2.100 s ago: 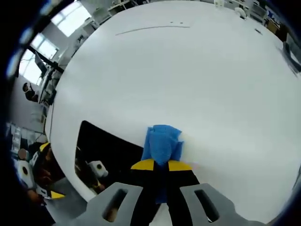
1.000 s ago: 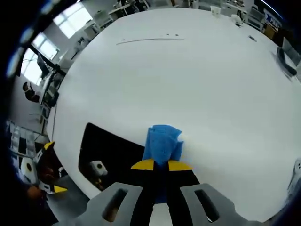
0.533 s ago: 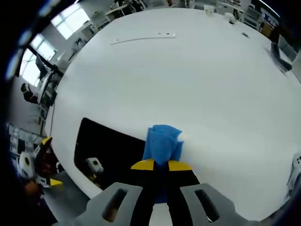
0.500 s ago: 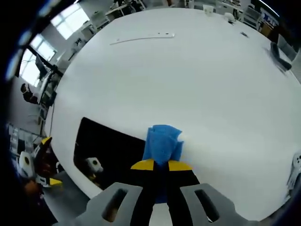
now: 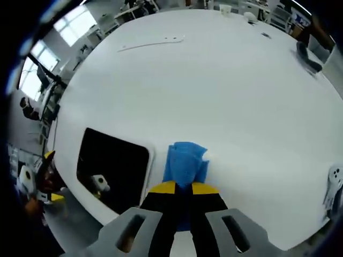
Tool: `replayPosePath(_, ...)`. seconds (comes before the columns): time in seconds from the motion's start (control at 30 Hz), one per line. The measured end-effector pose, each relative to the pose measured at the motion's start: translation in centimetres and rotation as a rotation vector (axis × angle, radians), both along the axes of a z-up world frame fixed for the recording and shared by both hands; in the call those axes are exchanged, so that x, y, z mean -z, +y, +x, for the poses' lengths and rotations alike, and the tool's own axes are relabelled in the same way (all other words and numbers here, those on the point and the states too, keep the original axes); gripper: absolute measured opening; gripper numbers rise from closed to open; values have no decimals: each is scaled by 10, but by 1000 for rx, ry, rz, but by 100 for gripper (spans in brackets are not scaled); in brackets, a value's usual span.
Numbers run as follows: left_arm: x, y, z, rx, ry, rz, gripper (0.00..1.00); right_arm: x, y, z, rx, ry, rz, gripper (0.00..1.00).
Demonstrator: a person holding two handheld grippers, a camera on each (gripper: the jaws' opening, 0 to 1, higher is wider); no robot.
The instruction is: Wipe the mirror surface with the cleaning cloth until all visible marks leave the cleaned area.
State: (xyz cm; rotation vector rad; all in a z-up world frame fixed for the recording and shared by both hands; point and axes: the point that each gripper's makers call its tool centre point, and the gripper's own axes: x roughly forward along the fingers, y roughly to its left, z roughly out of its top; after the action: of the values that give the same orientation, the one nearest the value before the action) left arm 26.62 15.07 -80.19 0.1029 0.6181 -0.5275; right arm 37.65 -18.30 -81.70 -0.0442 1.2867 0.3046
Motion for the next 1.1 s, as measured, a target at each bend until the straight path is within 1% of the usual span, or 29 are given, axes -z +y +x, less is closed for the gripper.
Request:
replayPosePath(0.23,1,-1,-1,5,3,3,100,2,-15,-1,14,0,-7,2)
replayPosePath(0.43,1,0,-1,3,4,2,100,9,-21,-8,23,12,-8,3)
replayPosePath(0.7,0,0,0,1,4,3,100,22,-28,-16,27,24,-20,3)
replayPosePath(0.83,1,0,-1,1,5,4,100,28,-28,-24,31,34,-22,3)
replayPosePath(0.9,1,0,-1,2,5,4,100,32,-30,-25,39,28,-21,3)
replayPosePath(0.97,1,0,-1,4,5,8,100,37,-32,-26,47,36,-25,3)
replayPosePath(1.1,1,0,-1,0,5,7,100,44,-36,-28,44,35,-38,4)
